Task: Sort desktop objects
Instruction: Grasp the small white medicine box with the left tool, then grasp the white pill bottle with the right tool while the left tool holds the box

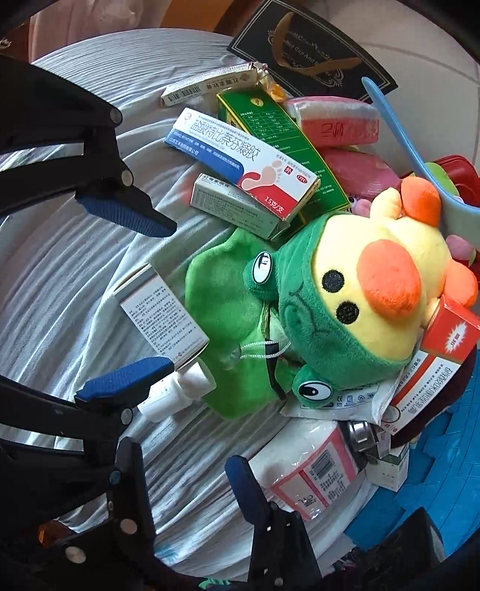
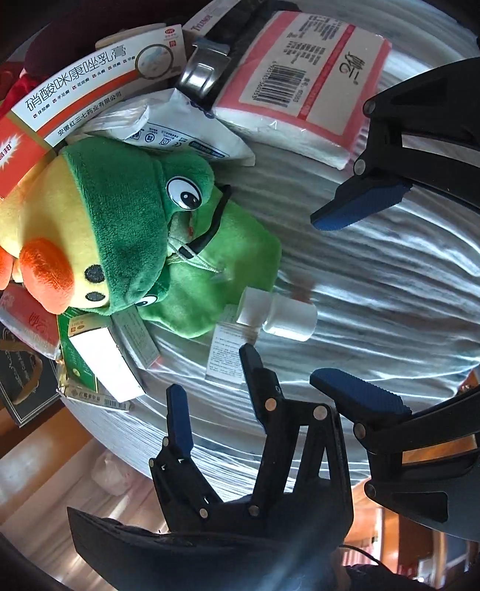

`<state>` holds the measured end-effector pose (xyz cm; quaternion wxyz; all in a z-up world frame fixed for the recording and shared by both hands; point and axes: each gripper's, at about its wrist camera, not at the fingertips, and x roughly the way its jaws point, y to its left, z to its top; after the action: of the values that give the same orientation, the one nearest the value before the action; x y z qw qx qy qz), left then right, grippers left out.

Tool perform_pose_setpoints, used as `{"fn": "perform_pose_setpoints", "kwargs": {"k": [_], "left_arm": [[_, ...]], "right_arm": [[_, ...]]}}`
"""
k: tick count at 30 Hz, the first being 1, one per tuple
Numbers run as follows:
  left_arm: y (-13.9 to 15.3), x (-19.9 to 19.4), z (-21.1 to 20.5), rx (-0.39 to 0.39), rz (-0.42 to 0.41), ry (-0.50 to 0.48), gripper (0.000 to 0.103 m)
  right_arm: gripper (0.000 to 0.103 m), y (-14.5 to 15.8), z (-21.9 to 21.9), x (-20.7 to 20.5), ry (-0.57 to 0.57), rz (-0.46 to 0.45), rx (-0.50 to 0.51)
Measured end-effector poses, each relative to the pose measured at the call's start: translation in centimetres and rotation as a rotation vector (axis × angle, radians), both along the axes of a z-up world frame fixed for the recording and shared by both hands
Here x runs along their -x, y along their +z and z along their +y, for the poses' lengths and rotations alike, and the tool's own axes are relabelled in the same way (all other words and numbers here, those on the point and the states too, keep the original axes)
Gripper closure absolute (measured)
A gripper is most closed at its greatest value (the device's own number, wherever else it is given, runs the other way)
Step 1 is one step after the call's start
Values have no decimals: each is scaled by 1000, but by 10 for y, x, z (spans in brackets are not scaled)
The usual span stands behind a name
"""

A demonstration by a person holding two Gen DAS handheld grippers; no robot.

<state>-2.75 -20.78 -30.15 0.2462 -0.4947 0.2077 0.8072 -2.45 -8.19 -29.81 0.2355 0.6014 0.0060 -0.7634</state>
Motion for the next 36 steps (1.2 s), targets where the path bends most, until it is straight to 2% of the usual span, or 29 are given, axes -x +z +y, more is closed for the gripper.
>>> {"fn": "perform_pose_setpoints", "kwargs": {"k": [3,9,11,13,14,15,19,22,24,28,29,32,34,36], "left_arm": [[-5,-3,1,12,-8,-36,36],[-15,9,4,-3,-29,-49,36],[-19,13,6,-8,-45,-56,47],[-20,16,7,-18,-52,-52,51],[-18,17,6,-39,-61,-47,59],[-17,19,4,-59,-69,-38,63],[-11,21,-8,-86,-58,28,71],[-5,18,-22,-114,-42,101,72],[-2,17,-30,-135,-37,134,72],[-3,18,-35,-124,-35,153,72],[-1,18,-36,-129,-30,155,72],[3,18,-40,-123,-8,174,72],[4,18,-49,-126,-11,202,72],[-4,10,-58,-116,-15,220,72]], "right_arm": [[25,-3,-1,1,-7,-3,-4],[25,-13,-2,3,-21,-24,-14],[25,-15,-2,3,-26,-30,-15],[25,-17,-2,4,-29,-31,-17],[25,-17,-2,4,-31,-32,-17],[25,-18,-2,5,-35,-33,-17],[25,-24,-5,6,-49,-48,-7],[25,-29,-10,9,-60,-61,1],[31,-33,-14,12,-63,-66,4],[35,-34,-24,16,-62,-54,6],[42,-33,-25,16,-66,-60,12],[43,-29,-33,15,-58,-48,10],[48,-29,-38,16,-51,-44,5],[51,-31,-41,17,-49,-46,4]]}}
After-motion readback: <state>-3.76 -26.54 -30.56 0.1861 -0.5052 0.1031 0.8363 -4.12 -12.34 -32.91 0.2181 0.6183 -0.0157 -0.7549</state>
